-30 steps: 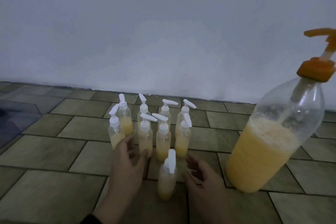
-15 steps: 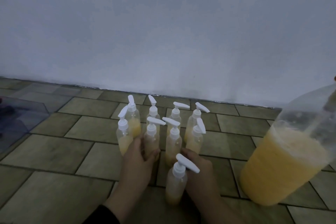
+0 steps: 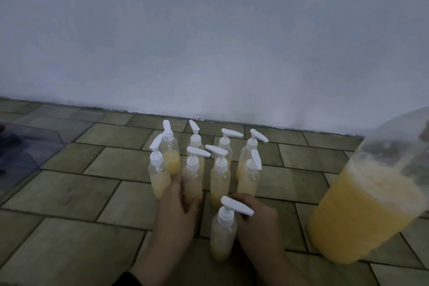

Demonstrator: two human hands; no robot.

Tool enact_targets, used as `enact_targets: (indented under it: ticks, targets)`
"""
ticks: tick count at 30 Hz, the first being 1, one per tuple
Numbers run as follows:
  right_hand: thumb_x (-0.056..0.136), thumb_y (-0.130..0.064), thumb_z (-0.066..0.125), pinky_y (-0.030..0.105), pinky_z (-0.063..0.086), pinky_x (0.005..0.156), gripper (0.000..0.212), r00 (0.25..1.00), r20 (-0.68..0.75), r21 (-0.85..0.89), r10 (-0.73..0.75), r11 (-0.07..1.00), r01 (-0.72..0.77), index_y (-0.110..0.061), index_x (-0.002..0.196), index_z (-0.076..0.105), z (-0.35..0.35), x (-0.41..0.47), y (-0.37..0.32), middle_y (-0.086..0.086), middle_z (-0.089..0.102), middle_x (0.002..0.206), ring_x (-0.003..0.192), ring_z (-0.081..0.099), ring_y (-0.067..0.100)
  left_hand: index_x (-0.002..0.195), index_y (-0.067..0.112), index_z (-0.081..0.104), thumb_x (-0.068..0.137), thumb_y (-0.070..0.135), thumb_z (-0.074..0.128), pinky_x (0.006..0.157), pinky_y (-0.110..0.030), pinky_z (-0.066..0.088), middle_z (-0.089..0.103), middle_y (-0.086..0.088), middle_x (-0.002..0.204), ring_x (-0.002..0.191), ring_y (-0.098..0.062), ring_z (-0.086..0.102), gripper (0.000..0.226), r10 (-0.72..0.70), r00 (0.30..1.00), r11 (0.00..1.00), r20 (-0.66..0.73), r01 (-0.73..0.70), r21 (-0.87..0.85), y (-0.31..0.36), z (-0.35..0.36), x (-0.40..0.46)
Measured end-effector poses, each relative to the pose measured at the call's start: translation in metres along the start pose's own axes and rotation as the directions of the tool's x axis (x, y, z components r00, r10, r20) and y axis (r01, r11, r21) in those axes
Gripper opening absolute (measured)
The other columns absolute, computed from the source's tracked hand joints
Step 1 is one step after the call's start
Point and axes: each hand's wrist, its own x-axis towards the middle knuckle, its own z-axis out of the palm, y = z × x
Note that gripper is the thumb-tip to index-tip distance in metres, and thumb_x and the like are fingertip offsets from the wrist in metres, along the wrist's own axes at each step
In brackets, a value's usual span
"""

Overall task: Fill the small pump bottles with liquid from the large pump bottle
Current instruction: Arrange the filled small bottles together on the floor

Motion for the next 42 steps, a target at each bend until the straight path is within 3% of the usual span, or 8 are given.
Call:
enact_targets:
  ticks: [2, 6, 10, 22, 27, 35, 39, 42]
  targets:
    - [0.084, -0.014, 0.065, 0.019, 0.052, 0.084, 0.029, 0.998, -0.055, 0.107, 0.01, 0.994, -0.004, -0.033, 0.107, 0.066, -0.008, -0.006, 0.007, -0.021, 0.068, 0.096, 0.089, 0.062, -0.006, 0.122, 0.041, 0.04, 0.086, 0.01, 0.064, 0.078, -0.007, 0.04, 0.052, 0.032, 0.108, 0.102, 0.012, 0.052, 0.053, -0.011, 1.0, 0.999, 0.009, 0.011, -0.037, 0.001, -0.003, -0.01]
    - [0.076, 0.02, 0.051, 0.024, 0.052, 0.085, 0.056, 0.976, 0.219, 0.528, -0.001, 0.841, -0.117, -0.025, 0.107, 0.062, -0.036, -0.026, 0.018, -0.012, 0.071, 0.103, 0.102, 0.064, 0.006, 0.125, 0.032, 0.043, 0.086, 0.006, 0.063, 0.092, -0.02, 0.042, 0.056, 0.018, 0.119, 0.112, -0.001, 0.054, 0.052, -0.084, 0.996, 0.99, 0.037, 0.088, -0.112, -0.011, -0.014, -0.028]
    - [0.067, -0.002, 0.075, 0.018, 0.043, 0.098, 0.071, 0.897, 0.426, 0.396, -0.118, 0.916, -0.068, -0.036, 0.123, 0.049, -0.039, -0.042, 0.022, -0.026, 0.06, 0.119, 0.116, 0.051, -0.007, 0.114, 0.031, 0.05, 0.083, -0.004, 0.061, 0.081, -0.014, 0.048, 0.061, 0.014, 0.114, 0.102, -0.001, 0.061, 0.048, -0.069, 0.997, 0.984, 0.017, 0.071, -0.166, -0.026, -0.031, -0.043]
    - [0.079, -0.029, 0.072, 0.007, 0.043, 0.073, 0.053, 0.992, 0.11, 0.227, -0.06, 0.973, 0.033, -0.051, 0.115, 0.039, 0.003, -0.044, -0.018, -0.038, 0.044, 0.101, 0.097, 0.049, -0.013, 0.104, 0.029, 0.053, 0.08, -0.015, 0.058, 0.071, -0.002, 0.047, 0.064, 0.004, 0.105, 0.081, 0.01, 0.061, 0.05, -0.027, 0.983, 0.983, -0.183, -0.007, -0.182, -0.047, -0.072, -0.07]
    - [0.079, -0.024, 0.072, 0.014, 0.044, 0.086, 0.056, 0.995, 0.068, 0.243, -0.075, 0.968, 0.056, -0.032, 0.129, 0.047, 0.021, -0.03, -0.031, -0.03, 0.047, 0.108, 0.101, 0.05, -0.005, 0.102, 0.033, 0.054, 0.08, -0.014, 0.059, 0.069, -0.003, 0.047, 0.065, 0.006, 0.107, 0.085, 0.011, 0.061, 0.052, -0.022, 0.98, 0.984, -0.2, -0.014, -0.18, -0.045, -0.082, -0.077]
    - [0.076, -0.026, 0.075, 0.019, 0.045, 0.092, 0.066, 1.0, 0.004, 0.198, 0.0, 0.98, 0.0, -0.038, 0.132, 0.042, 0.007, -0.048, -0.012, -0.022, 0.049, 0.118, 0.106, 0.049, -0.005, 0.099, 0.03, 0.054, 0.079, 0.001, 0.065, 0.07, -0.004, 0.047, 0.064, -0.002, 0.106, 0.081, 0.011, 0.06, 0.037, 0.066, 0.959, 0.96, -0.274, -0.136, -0.246, -0.019, -0.085, -0.071]
    - [0.075, -0.015, 0.076, 0.015, 0.048, 0.073, 0.055, 0.958, -0.287, 0.201, -0.026, 0.976, 0.086, -0.049, 0.107, 0.046, -0.026, -0.082, 0.027, -0.019, 0.06, 0.102, 0.095, 0.054, -0.005, 0.101, 0.033, 0.057, 0.083, 0.014, 0.062, 0.08, -0.018, 0.05, 0.065, 0.008, 0.104, 0.093, -0.001, 0.06, 0.027, 0.195, 0.915, 0.9, -0.353, -0.31, -0.307, 0.033, -0.079, -0.062]
    - [0.067, -0.008, 0.081, 0.015, 0.046, 0.066, 0.057, 0.825, -0.562, 0.195, 0.057, 0.979, 0.065, -0.038, 0.105, 0.051, -0.064, -0.094, 0.061, -0.004, 0.061, 0.099, 0.086, 0.057, 0.01, 0.107, 0.028, 0.053, 0.088, 0.025, 0.064, 0.082, -0.02, 0.051, 0.061, 0.007, 0.108, 0.099, -0.006, 0.059, 0.022, 0.309, 0.892, 0.81, -0.329, -0.428, -0.401, 0.094, -0.06, -0.058]
